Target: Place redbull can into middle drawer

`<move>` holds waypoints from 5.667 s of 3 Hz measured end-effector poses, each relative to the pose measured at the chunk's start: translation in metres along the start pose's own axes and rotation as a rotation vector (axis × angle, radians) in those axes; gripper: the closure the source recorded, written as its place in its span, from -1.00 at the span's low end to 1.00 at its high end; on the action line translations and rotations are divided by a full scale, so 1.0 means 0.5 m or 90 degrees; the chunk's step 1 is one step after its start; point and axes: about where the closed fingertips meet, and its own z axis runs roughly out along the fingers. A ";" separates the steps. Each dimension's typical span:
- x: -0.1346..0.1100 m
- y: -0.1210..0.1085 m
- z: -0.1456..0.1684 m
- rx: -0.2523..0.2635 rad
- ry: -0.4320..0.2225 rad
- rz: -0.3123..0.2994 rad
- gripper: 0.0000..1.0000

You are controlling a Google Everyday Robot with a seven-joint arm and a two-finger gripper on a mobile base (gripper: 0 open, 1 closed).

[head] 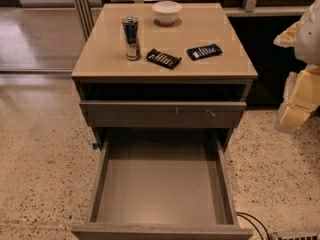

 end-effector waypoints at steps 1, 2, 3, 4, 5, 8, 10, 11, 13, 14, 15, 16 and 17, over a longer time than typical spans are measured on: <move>-0.014 -0.005 0.015 0.005 -0.004 -0.003 -1.00; -0.072 -0.031 0.061 0.001 -0.038 -0.019 -1.00; -0.129 -0.065 0.103 0.001 -0.074 -0.022 -1.00; -0.174 -0.118 0.137 -0.006 -0.119 0.011 -1.00; -0.212 -0.172 0.166 0.010 -0.143 0.058 -1.00; -0.310 -0.272 0.218 0.020 -0.206 0.101 -1.00; -0.386 -0.312 0.275 0.032 -0.268 0.101 -1.00; -0.452 -0.351 0.307 0.040 -0.311 0.096 -1.00; -0.542 -0.414 0.362 0.055 -0.350 0.098 -1.00; -0.589 -0.429 0.393 0.056 -0.376 0.115 -1.00; -0.591 -0.429 0.395 0.056 -0.376 0.114 -1.00; -0.625 -0.451 0.407 0.064 -0.396 0.104 -1.00; -0.659 -0.496 0.421 0.083 -0.413 0.091 -1.00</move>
Offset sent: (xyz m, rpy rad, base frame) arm 0.0643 0.0663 -0.0374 0.1030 -0.0273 0.0871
